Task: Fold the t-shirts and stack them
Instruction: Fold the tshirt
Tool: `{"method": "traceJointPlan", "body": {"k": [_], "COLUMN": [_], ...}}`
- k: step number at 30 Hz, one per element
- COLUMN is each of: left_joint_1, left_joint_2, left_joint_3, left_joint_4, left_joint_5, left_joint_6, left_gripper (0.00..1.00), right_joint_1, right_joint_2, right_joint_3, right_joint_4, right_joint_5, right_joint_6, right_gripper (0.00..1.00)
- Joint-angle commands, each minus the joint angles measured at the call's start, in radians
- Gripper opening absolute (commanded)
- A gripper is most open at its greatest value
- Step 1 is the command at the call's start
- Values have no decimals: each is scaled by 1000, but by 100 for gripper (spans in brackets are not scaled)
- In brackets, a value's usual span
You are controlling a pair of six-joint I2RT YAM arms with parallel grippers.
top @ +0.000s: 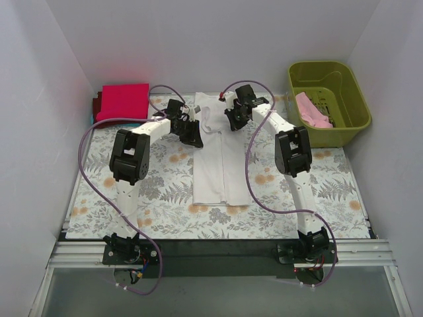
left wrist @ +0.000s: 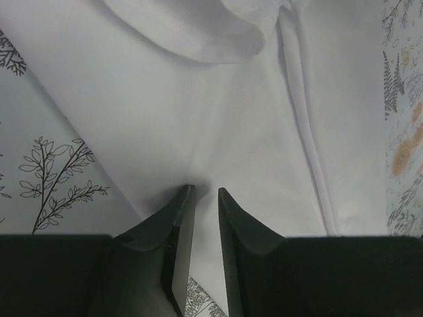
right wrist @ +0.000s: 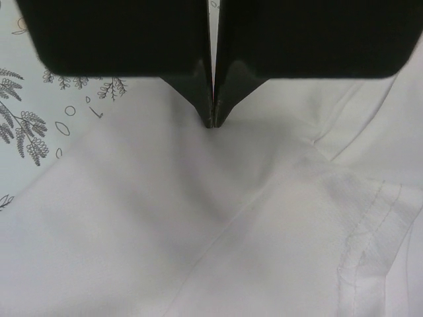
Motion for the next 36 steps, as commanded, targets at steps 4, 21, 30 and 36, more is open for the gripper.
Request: {"method": "traceJointPlan", "body": {"k": [4, 21, 30, 36], "left_joint_1": [9, 16, -68, -345], "left_joint_2": [-26, -724, -1063, -1266], "left_joint_3": [-16, -282, -693, -1067], "left_joint_4": [-45, 110, -212, -33], "left_joint_5": [-56, 81, 320, 103], "left_joint_6": [33, 248, 714, 707], "left_gripper": [24, 86, 90, 69], "right_joint_1": [-21, -21, 74, 281], "right_joint_2": [39, -689, -1137, -1314], "right_joint_3": [70, -339, -1035, -1364], "right_joint_4": [13, -40, -116, 154], "right_joint_5": [25, -212, -354, -205], "right_joint_6": [-29, -228, -543, -564], "right_gripper": [21, 92, 89, 62]}}
